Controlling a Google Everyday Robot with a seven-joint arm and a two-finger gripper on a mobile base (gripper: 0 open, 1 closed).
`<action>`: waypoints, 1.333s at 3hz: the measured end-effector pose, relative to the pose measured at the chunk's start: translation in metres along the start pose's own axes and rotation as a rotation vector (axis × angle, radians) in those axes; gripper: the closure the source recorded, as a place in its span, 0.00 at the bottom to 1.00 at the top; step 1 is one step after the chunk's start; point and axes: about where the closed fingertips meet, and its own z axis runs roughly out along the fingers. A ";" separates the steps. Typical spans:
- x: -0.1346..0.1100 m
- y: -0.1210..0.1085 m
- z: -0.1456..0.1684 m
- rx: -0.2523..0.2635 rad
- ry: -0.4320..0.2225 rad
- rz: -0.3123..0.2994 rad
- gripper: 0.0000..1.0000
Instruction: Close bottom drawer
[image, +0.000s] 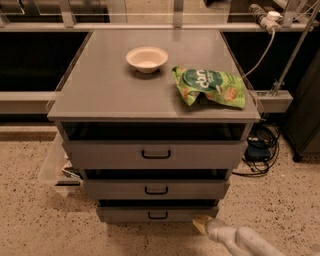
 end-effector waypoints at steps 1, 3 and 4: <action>0.028 0.024 -0.063 -0.039 0.005 0.186 1.00; 0.037 0.034 -0.074 -0.049 0.005 0.224 0.61; 0.037 0.034 -0.074 -0.049 0.005 0.224 0.36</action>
Offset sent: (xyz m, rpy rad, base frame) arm -0.0615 -0.0246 0.0111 0.1190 0.1165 -0.0550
